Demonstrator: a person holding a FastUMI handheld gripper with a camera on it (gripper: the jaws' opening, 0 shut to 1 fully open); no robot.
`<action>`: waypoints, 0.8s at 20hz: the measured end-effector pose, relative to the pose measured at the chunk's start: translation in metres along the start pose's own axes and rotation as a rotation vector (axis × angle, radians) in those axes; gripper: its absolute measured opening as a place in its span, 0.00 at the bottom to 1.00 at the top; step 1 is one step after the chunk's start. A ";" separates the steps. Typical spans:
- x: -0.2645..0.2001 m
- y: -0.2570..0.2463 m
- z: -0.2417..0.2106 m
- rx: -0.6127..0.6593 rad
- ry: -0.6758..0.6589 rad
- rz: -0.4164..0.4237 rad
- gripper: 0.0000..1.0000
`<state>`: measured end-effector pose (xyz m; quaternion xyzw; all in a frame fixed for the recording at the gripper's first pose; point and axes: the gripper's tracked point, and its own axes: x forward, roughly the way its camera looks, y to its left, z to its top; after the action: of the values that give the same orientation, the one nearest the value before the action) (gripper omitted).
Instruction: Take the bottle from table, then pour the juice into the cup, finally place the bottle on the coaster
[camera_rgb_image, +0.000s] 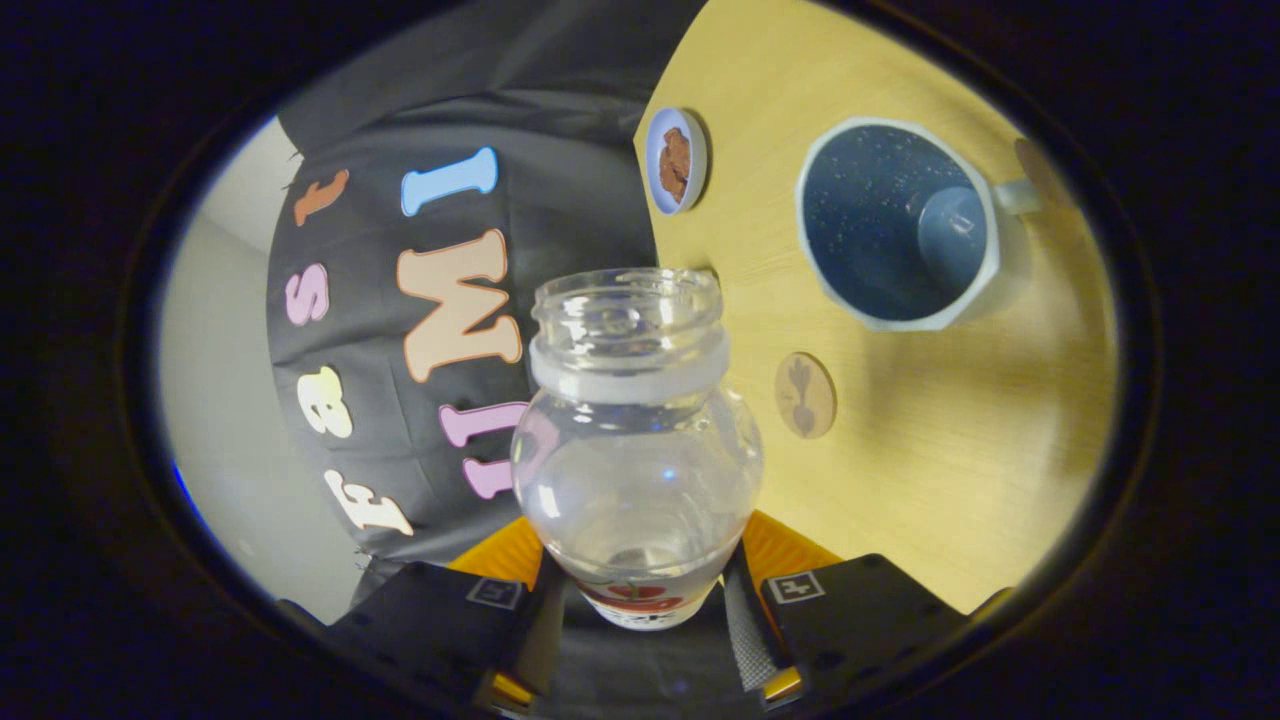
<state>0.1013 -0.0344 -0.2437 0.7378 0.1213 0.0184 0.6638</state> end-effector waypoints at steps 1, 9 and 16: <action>0.000 0.001 0.000 0.019 -0.002 0.007 0.73; 0.002 0.004 0.002 0.134 -0.005 0.038 0.73; 0.000 0.008 0.003 0.172 0.001 0.041 0.73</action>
<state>0.1028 -0.0379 -0.2364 0.7944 0.1073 0.0218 0.5974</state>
